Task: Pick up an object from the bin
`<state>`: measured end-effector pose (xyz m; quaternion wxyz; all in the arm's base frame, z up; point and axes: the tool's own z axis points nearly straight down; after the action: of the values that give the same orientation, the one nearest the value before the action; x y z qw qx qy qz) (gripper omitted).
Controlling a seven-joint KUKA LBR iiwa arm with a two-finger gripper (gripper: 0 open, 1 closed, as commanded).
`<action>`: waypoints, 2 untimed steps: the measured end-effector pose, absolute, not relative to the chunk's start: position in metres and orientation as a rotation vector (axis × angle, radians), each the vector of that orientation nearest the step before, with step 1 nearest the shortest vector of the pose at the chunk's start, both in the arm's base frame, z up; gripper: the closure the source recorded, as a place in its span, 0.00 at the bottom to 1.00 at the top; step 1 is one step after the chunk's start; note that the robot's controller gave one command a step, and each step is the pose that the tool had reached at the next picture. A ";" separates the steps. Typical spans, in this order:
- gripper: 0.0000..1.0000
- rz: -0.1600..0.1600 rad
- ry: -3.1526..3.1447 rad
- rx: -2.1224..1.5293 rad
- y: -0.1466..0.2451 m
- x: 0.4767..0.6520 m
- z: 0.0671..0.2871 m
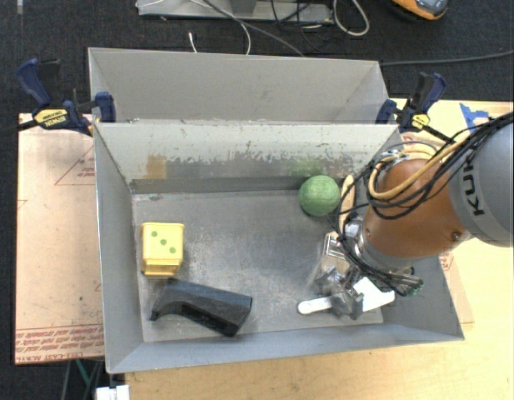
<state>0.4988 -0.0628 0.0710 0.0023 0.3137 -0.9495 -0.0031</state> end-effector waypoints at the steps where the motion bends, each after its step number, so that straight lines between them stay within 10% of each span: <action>1: 1.00 -0.010 -2.979 0.984 -0.063 0.499 0.071; 2: 1.00 -0.010 -2.979 0.984 -0.063 0.499 0.071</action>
Offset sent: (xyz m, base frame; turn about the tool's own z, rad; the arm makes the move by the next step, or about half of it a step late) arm 0.0000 0.0000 0.0000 0.0000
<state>0.4988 -0.0627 0.0710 0.0023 0.3138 -0.9495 -0.0031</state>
